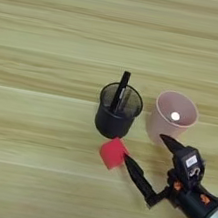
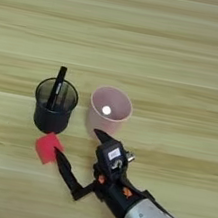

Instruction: Move the objects on the table

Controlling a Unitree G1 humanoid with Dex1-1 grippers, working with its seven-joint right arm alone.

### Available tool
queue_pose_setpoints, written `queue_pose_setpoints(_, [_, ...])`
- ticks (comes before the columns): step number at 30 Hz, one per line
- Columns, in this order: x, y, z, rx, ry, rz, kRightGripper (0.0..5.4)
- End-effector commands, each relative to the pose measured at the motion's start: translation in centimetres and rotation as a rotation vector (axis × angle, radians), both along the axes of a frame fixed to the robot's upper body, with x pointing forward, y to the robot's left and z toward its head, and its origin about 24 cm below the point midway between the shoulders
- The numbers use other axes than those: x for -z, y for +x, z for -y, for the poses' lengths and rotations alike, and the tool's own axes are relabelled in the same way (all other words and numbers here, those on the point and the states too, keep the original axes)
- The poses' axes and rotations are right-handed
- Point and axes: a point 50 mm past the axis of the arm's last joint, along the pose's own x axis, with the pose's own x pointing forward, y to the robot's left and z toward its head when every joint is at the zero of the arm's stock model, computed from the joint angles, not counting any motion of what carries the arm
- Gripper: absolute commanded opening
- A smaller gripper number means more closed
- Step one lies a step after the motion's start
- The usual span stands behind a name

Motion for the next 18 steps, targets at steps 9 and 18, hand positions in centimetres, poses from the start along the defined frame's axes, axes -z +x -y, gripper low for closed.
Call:
queue_pose_setpoints(9, [-0.2,-0.5,1.9,0.045,-0.062,-0.036,5.36])
queue_pose_setpoints(18, [-1.0,-0.2,4.1,0.151,-0.126,0.009,5.36])
